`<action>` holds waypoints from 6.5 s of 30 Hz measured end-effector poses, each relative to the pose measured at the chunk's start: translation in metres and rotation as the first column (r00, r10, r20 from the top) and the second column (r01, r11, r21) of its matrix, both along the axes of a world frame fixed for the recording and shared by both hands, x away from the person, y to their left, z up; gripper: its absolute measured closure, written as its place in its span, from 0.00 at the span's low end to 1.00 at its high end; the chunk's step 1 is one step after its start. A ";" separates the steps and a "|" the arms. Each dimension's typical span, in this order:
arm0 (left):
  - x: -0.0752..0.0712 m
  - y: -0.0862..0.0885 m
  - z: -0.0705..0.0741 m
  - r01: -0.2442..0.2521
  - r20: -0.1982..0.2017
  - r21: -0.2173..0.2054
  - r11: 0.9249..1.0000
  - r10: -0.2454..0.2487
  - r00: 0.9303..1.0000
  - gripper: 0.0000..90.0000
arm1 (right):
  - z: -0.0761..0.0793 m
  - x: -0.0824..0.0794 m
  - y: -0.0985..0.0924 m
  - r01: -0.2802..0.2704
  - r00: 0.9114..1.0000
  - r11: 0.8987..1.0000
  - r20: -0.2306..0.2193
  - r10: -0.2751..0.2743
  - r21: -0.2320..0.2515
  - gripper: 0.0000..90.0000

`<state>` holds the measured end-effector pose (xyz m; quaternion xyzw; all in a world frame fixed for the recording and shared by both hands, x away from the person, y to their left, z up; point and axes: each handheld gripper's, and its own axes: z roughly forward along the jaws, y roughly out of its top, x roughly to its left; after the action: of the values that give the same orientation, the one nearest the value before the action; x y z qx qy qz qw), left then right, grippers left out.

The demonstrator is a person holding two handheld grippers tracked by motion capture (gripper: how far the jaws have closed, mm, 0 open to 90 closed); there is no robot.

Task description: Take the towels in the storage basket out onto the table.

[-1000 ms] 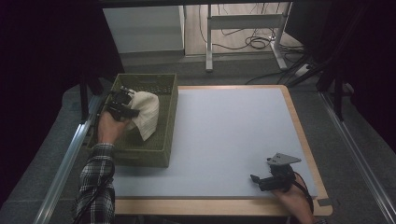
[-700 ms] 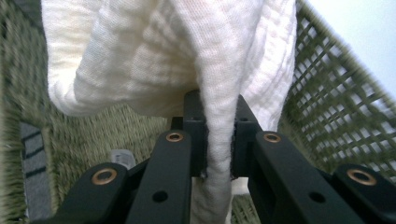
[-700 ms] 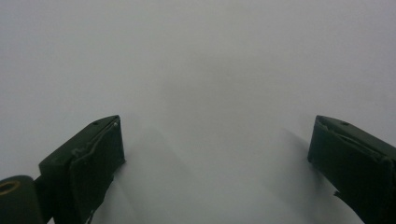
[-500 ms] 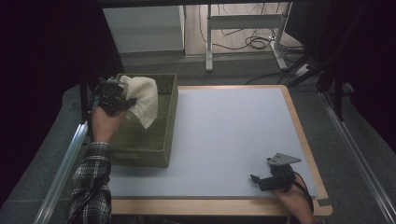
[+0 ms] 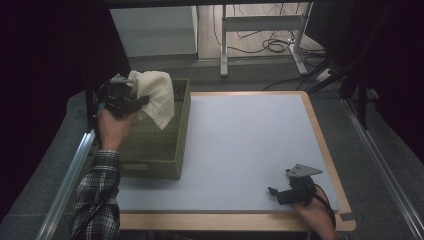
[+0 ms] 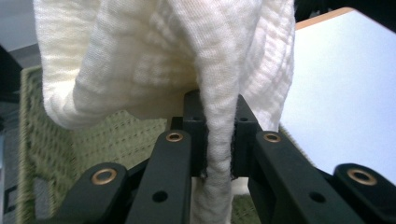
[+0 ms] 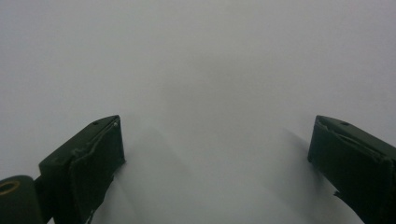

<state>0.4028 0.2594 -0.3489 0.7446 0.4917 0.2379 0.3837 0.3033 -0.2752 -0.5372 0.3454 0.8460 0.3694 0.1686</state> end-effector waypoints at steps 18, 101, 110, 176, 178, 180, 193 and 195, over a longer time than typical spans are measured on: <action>0.009 -0.056 0.010 0.109 0.039 0.000 0.994 -0.109 0.993 0.90 | 0.000 0.000 0.000 0.000 1.000 1.000 0.000 0.000 0.002 0.04; -0.012 -0.234 -0.141 0.431 -0.025 -0.052 0.901 -0.433 0.901 0.31 | 0.001 0.000 0.000 -0.004 1.000 1.000 -0.002 0.004 -0.013 0.04; -0.024 -0.222 -0.164 0.416 -0.030 -0.020 0.909 -0.416 0.909 0.47 | 0.006 0.000 -0.008 0.036 0.999 0.999 0.004 -0.036 0.008 0.32; -0.043 -0.238 -0.186 0.392 -0.100 0.061 0.918 -0.385 0.917 0.87 | 0.019 0.013 -0.053 0.138 0.990 0.990 -0.042 -0.137 0.020 0.68; -0.043 -0.234 -0.184 0.405 -0.116 0.033 0.914 -0.399 0.910 0.97 | 0.014 0.012 -0.054 0.145 0.989 0.988 -0.026 -0.144 0.047 0.86; -0.047 -0.229 -0.178 0.402 -0.109 0.039 0.915 -0.396 0.912 0.97 | 0.016 0.010 -0.052 0.132 0.991 0.990 -0.029 -0.131 0.053 0.95; -0.123 -0.177 -0.158 0.419 -0.115 0.013 0.908 -0.415 0.903 0.95 | 0.034 -0.026 -0.043 0.027 1.000 0.996 -0.014 -0.026 0.090 0.93; -0.131 -0.171 -0.167 0.432 -0.150 -0.008 0.902 -0.429 0.891 0.93 | 0.024 -0.033 -0.041 0.013 0.999 0.995 -0.041 -0.009 0.095 0.92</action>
<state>0.2714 0.0880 -0.5158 0.8553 0.3387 0.0973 0.3798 0.2705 -0.3161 -0.5128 0.3652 0.8289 0.4011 0.1367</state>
